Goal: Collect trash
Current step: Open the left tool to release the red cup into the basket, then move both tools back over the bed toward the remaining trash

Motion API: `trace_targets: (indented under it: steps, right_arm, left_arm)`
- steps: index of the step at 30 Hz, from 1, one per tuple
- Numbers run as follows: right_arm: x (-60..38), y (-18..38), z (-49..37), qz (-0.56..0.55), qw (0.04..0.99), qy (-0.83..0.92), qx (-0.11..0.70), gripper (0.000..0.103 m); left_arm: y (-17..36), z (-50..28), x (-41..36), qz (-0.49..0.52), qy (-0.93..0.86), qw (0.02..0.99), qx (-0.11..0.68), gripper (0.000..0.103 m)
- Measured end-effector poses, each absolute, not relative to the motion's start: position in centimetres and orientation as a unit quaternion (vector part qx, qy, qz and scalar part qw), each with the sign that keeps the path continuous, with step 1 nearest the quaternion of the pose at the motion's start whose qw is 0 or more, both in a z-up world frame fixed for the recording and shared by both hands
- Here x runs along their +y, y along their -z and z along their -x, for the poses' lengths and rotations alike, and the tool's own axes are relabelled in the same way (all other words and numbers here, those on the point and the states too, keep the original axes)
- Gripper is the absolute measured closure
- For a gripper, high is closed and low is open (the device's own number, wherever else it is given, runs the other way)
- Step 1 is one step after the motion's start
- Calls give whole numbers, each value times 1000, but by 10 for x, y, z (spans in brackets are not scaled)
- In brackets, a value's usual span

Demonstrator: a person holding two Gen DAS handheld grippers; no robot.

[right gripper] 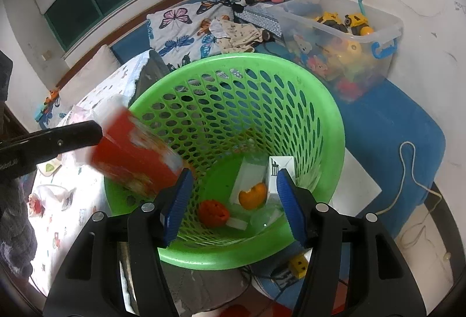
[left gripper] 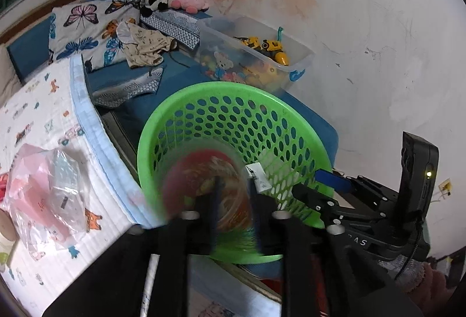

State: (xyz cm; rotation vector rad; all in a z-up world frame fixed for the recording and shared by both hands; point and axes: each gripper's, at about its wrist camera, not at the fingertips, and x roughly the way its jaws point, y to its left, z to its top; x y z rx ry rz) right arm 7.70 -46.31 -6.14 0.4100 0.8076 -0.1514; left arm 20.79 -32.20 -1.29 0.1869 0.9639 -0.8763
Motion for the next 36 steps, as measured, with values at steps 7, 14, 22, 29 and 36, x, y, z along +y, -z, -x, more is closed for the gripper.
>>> trace_targets:
  steps: [7,14,22,29,36]
  right_arm:
    - [-453,55,-74,-192,900,64,387,42]
    - [-425,45,-72,-174,906,39,383,39]
    - [-378,32,-70,-152,913,-6,379,33]
    - [-321,29,-82,-119,913,-57,387,30]
    - [-262,28,-99,-88,907,-112,396,30]
  left_arm:
    - [2,-200,-294,-67,395,808,432,47]
    - [-12,-191,-243,-49,358,836,414,47]
    - [-21,-180,-166,-25,288,872,395,45]
    - [-22,-176,-90,16,223,892,392,43]
    - [-14,-170,-18,61,158,903,394,40]
